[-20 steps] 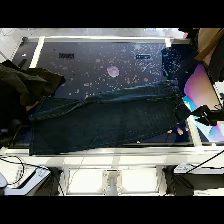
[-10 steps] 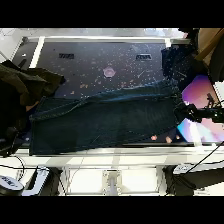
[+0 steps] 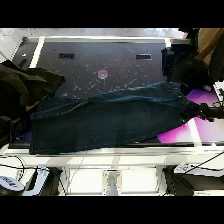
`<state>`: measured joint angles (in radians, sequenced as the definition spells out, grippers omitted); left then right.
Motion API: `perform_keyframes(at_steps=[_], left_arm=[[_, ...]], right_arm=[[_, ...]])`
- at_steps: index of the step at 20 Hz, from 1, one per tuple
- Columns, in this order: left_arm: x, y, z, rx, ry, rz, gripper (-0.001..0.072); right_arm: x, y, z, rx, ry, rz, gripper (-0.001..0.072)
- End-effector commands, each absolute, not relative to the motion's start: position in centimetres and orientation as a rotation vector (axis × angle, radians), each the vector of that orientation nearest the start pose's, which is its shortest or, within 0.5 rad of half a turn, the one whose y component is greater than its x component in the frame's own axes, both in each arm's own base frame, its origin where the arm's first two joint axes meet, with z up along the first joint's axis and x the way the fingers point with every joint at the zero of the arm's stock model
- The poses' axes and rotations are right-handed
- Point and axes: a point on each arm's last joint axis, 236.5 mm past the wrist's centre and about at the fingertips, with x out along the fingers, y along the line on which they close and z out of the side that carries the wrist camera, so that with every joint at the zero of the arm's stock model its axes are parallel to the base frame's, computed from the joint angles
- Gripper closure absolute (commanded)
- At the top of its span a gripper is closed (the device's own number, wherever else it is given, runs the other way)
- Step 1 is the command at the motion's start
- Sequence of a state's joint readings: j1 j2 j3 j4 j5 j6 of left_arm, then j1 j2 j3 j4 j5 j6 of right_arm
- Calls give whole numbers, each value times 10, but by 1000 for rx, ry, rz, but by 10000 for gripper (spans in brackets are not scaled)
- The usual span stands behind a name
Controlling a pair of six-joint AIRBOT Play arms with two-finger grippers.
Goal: Fold the clothes and pants, and hang the long-sleeved shirts on hangers.
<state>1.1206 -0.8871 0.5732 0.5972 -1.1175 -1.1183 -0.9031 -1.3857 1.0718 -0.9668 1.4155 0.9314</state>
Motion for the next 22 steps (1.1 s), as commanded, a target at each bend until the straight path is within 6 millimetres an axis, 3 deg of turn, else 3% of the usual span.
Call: perform_keyframes(at_steps=[1, 4, 5, 6, 7, 9, 11, 12, 14, 16, 18, 22], left_arm=[[303, 152, 56, -1025, 512, 185, 281], [335, 147, 77, -915, 493, 151, 280], [350, 145, 89, -877, 484, 129, 280], [364, 142, 98, -854, 485, 107, 280], [378, 138, 105, -831, 510, 83, 276], [402, 136, 103, -737, 617, 68, 208], [423, 133, 89, -659, 767, 80, 159], [432, 129, 80, -628, 848, 81, 121], [445, 112, 53, -600, 1024, 22, 122], [443, 99, 18, -661, 1195, -38, 123], [434, 94, -22, -714, 1322, -62, 123], [432, 89, -69, -660, 1396, -151, 123]], right_arm=[[230, -183, -15, 665, 1310, -49, 666], [195, -175, -35, 686, 1425, -63, 664], [191, -166, -40, 708, 1445, -42, 533], [187, -155, -40, 740, 1465, -9, 216], [183, -149, -36, 754, 1485, 17, 121], [181, -151, -15, 763, 1508, 27, 123], [201, -178, 18, 747, 1432, -81, 123], [221, -191, 41, 752, 1344, -126, 124], [278, -196, 93, 776, 1086, -82, 125], [318, -181, 130, 754, 942, 17, 125], [334, -158, 136, 695, 956, 81, 124], [355, -109, 136, 621, 1002, 204, 124]])
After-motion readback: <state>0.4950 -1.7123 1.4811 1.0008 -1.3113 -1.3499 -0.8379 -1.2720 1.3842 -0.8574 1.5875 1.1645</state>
